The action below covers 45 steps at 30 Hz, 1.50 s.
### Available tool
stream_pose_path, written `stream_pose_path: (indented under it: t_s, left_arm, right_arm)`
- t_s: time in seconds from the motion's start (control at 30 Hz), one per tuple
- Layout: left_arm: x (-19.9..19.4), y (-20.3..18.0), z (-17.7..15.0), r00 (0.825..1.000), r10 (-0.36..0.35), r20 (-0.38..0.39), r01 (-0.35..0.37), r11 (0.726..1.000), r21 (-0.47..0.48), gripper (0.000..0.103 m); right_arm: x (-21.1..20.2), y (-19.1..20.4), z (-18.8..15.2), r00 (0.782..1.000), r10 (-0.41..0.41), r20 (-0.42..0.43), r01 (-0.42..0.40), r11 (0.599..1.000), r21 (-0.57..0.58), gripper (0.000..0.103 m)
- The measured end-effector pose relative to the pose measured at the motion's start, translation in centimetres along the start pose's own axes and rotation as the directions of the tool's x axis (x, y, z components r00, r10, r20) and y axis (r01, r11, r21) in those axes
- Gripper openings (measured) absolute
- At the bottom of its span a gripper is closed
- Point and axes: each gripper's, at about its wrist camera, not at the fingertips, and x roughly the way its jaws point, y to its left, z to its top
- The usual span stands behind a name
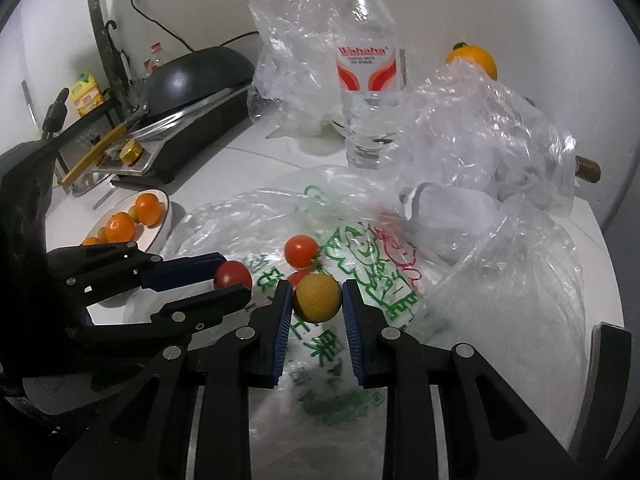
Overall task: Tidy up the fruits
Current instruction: 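Lift both held fruits and carry them over the white plate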
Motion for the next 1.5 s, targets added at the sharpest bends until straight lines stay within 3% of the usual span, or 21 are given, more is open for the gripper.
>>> stream_pose_path:
  t_s: [0.67, 1.5]
  left_arm:
    - [-6.7, 1.8, -2.1, 0.996, 0.018, 0.090, -0.016, 1.000, -0.021, 0.027]
    - [-12.3, 7.1, -6.5, 0.991, 0.074, 0.112, -0.062, 0.992, -0.111, 0.027]
  right_arm:
    - [-3.3, 5.8, 0.7, 0.999, 0.002, 0.043, 0.001, 0.997, -0.080, 0.027]
    - [-3.6, 13.6, 1.2, 0.999, 0.034, 0.042, -0.026, 0.983, -0.183, 0.027]
